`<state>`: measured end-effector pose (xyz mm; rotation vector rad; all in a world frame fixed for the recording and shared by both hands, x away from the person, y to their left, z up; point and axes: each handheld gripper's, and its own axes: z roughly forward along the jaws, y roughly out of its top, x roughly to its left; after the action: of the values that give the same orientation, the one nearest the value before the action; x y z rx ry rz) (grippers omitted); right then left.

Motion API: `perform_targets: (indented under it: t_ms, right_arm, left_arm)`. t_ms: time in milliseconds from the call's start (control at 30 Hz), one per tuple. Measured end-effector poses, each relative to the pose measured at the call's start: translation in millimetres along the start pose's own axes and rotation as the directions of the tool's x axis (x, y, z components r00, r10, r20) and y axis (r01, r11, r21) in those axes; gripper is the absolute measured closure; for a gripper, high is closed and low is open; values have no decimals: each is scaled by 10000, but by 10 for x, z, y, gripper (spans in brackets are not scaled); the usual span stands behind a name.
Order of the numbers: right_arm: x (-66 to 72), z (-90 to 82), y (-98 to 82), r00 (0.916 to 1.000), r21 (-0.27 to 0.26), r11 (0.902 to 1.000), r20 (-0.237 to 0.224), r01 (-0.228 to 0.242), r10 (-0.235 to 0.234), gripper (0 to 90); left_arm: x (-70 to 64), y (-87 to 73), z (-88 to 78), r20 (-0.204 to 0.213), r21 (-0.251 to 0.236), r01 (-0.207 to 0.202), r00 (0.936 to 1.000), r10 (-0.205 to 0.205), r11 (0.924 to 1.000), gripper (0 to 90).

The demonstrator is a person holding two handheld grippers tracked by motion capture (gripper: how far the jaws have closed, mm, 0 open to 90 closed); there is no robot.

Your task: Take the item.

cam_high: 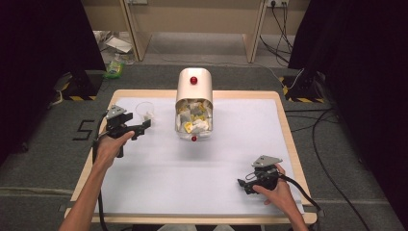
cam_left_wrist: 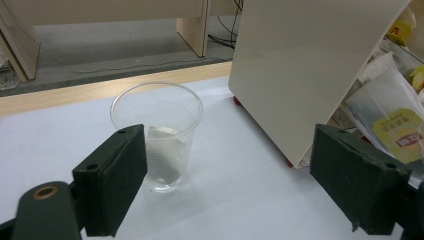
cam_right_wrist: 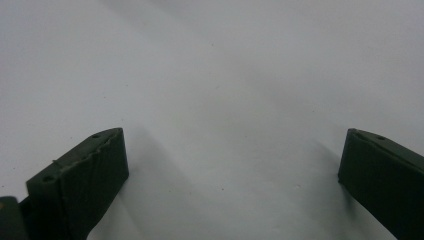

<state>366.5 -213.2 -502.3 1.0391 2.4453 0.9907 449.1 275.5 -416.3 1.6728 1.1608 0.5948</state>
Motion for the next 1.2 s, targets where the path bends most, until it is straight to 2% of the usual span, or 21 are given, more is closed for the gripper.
perform_targets:
  t_ms: [567, 1200]
  right_arm:
    - [0, 0, 0, 10000, 0, 10000, 0, -4, 4, 4]
    - [0, 0, 0, 10000, -6, 10000, 3, 11, -11, 4]
  left_arm:
    - [-98, -202, -106, 159, 41, -35, 9999, 34, 10000, 149]
    - [-305, -601, -140, 358, 408, -358, 9988, 343, 9985, 148]
